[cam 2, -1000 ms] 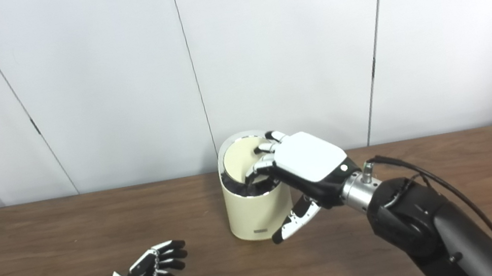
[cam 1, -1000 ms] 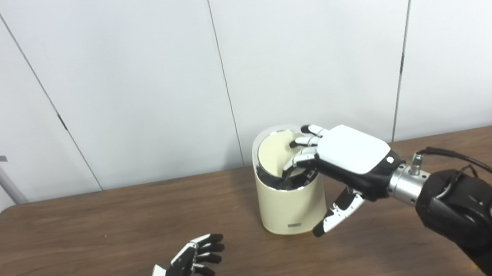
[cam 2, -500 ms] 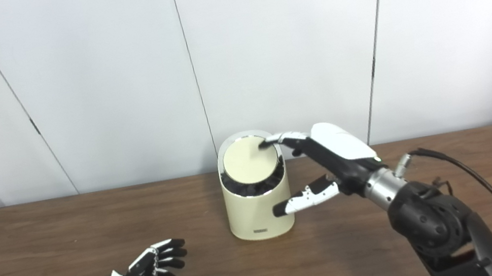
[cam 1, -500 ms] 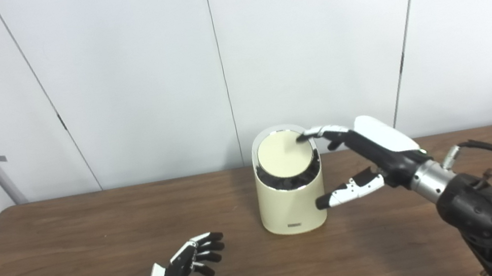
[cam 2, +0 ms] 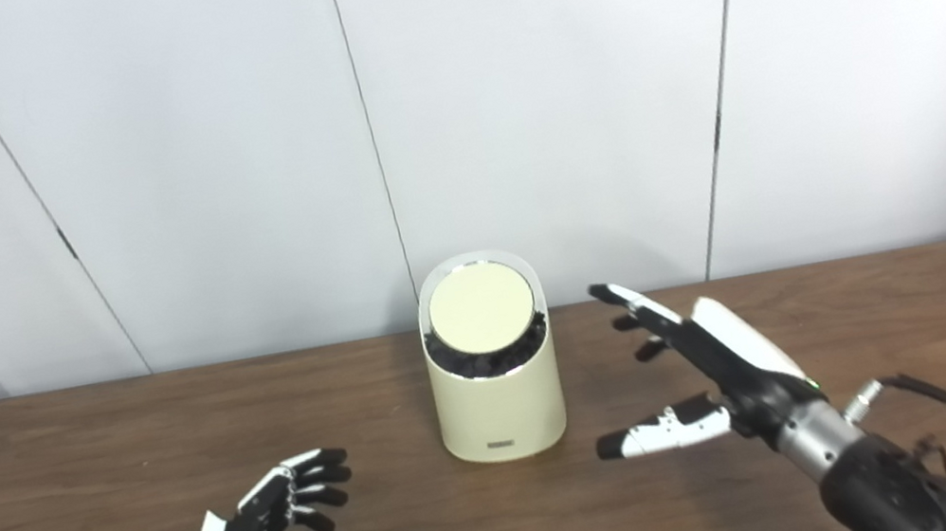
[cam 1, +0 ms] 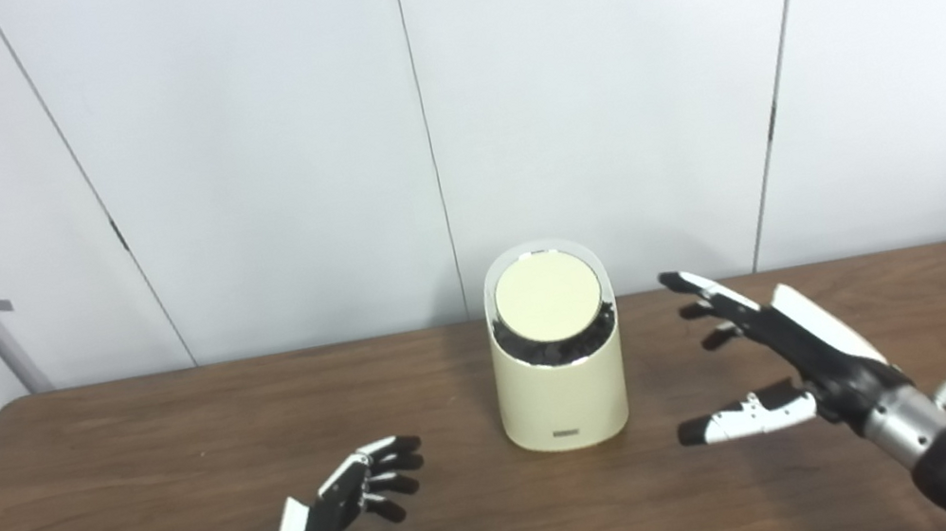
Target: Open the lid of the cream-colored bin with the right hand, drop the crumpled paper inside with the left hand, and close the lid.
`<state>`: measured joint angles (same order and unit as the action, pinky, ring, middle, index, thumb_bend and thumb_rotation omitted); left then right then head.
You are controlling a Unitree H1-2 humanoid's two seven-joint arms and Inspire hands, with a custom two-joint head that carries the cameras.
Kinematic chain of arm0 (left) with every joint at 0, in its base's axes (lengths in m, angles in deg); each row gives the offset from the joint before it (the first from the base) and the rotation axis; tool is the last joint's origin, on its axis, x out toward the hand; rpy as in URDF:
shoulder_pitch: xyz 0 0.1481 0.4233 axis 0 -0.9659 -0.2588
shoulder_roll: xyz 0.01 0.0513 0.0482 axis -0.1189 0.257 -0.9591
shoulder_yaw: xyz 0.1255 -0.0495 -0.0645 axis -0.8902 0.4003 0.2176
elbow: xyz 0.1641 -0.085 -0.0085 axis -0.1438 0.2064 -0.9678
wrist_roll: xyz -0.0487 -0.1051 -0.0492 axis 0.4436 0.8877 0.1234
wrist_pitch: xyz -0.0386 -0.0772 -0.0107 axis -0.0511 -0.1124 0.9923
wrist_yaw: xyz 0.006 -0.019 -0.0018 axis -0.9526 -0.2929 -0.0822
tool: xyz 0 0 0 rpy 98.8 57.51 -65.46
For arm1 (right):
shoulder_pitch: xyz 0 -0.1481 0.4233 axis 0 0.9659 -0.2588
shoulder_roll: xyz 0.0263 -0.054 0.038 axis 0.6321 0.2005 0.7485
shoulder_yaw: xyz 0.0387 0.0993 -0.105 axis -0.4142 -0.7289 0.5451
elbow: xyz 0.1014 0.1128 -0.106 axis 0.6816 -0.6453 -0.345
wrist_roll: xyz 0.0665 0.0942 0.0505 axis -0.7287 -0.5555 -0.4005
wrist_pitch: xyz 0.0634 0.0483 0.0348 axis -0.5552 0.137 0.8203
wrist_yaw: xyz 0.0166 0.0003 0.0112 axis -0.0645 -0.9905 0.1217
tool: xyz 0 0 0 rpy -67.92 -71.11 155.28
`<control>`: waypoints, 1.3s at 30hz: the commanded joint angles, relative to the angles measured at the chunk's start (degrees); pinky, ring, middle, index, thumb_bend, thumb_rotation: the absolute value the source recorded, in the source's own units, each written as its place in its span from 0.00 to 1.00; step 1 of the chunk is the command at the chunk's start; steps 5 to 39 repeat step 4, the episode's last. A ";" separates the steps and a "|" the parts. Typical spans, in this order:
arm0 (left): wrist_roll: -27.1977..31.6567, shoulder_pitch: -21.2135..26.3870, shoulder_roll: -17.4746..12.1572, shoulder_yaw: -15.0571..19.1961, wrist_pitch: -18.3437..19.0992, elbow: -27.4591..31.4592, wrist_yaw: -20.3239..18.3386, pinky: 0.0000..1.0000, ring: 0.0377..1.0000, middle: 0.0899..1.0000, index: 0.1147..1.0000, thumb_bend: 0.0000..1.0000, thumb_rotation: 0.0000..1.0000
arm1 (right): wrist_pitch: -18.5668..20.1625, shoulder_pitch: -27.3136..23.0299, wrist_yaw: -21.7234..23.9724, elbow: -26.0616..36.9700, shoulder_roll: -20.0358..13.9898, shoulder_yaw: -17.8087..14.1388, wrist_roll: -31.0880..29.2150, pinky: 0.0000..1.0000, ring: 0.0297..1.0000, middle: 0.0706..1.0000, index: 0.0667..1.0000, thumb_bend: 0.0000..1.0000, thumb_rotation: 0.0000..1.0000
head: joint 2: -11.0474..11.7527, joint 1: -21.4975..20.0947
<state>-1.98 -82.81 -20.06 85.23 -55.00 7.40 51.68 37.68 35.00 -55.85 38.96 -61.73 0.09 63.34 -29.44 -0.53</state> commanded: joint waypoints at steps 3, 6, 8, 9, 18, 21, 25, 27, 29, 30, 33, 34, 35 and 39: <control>0.96 2.57 -1.22 1.12 -0.14 2.67 -0.09 0.55 0.66 0.70 0.75 0.69 0.00 | -1.71 0.69 -2.78 1.86 0.35 -1.01 -2.00 0.74 0.89 0.96 0.96 0.85 0.39 | 0.20 -0.28; 1.21 2.85 -1.30 1.28 -0.02 2.85 -0.14 0.55 0.66 0.71 0.75 0.69 0.00 | -2.36 1.05 -3.32 1.72 0.54 -1.04 -2.23 0.74 0.88 0.96 0.96 0.84 0.38 | 0.21 -0.37; 1.21 2.85 -1.30 1.28 -0.02 2.85 -0.14 0.55 0.66 0.71 0.75 0.69 0.00 | -2.36 1.05 -3.32 1.72 0.54 -1.04 -2.23 0.74 0.88 0.96 0.96 0.84 0.38 | 0.21 -0.37; 1.21 2.85 -1.30 1.28 -0.02 2.85 -0.14 0.55 0.66 0.71 0.75 0.69 0.00 | -2.36 1.05 -3.32 1.72 0.54 -1.04 -2.23 0.74 0.88 0.96 0.96 0.84 0.38 | 0.21 -0.37; 1.21 2.85 -1.30 1.28 -0.02 2.85 -0.14 0.55 0.66 0.71 0.75 0.69 0.00 | -2.36 1.05 -3.32 1.72 0.54 -1.04 -2.23 0.74 0.88 0.96 0.96 0.84 0.38 | 0.21 -0.37; 1.21 2.85 -1.30 1.28 -0.02 2.85 -0.14 0.55 0.66 0.71 0.75 0.69 0.00 | -2.36 1.05 -3.32 1.72 0.54 -1.04 -2.23 0.74 0.88 0.96 0.96 0.84 0.38 | 0.21 -0.37; 1.21 2.85 -1.30 1.28 -0.02 2.85 -0.14 0.55 0.66 0.71 0.75 0.69 0.00 | -2.36 1.05 -3.32 1.72 0.54 -1.04 -2.23 0.74 0.88 0.96 0.96 0.84 0.38 | 0.21 -0.37; 1.21 2.85 -1.30 1.28 -0.02 2.85 -0.14 0.55 0.66 0.71 0.75 0.69 0.00 | -2.36 1.05 -3.32 1.72 0.54 -1.04 -2.23 0.74 0.88 0.96 0.96 0.84 0.38 | 0.21 -0.37; 1.21 2.85 -1.30 1.28 -0.02 2.85 -0.14 0.55 0.66 0.71 0.75 0.69 0.00 | -2.36 1.05 -3.32 1.72 0.54 -1.04 -2.23 0.74 0.88 0.96 0.96 0.84 0.38 | 0.21 -0.37; 1.21 2.85 -1.30 1.28 -0.02 2.85 -0.14 0.55 0.66 0.71 0.75 0.69 0.00 | -2.36 1.05 -3.32 1.72 0.54 -1.04 -2.23 0.74 0.88 0.96 0.96 0.84 0.38 | 0.21 -0.37; 1.21 2.85 -1.30 1.28 -0.02 2.85 -0.14 0.55 0.66 0.71 0.75 0.69 0.00 | -2.36 1.05 -3.32 1.72 0.54 -1.04 -2.23 0.74 0.88 0.96 0.96 0.84 0.38 | 0.21 -0.37; 1.21 2.85 -1.30 1.28 -0.02 2.85 -0.14 0.55 0.66 0.71 0.75 0.69 0.00 | -2.36 1.05 -3.32 1.72 0.54 -1.04 -2.23 0.74 0.88 0.96 0.96 0.84 0.38 | 0.21 -0.37; 1.21 2.85 -1.30 1.28 -0.02 2.85 -0.14 0.55 0.66 0.71 0.75 0.69 0.00 | -2.36 1.05 -3.32 1.72 0.54 -1.04 -2.23 0.74 0.88 0.96 0.96 0.84 0.38 | 0.21 -0.37; 1.21 2.85 -1.30 1.28 -0.02 2.85 -0.14 0.55 0.66 0.71 0.75 0.69 0.00 | -2.36 1.05 -3.32 1.72 0.54 -1.04 -2.23 0.74 0.88 0.96 0.96 0.84 0.38 | 0.21 -0.37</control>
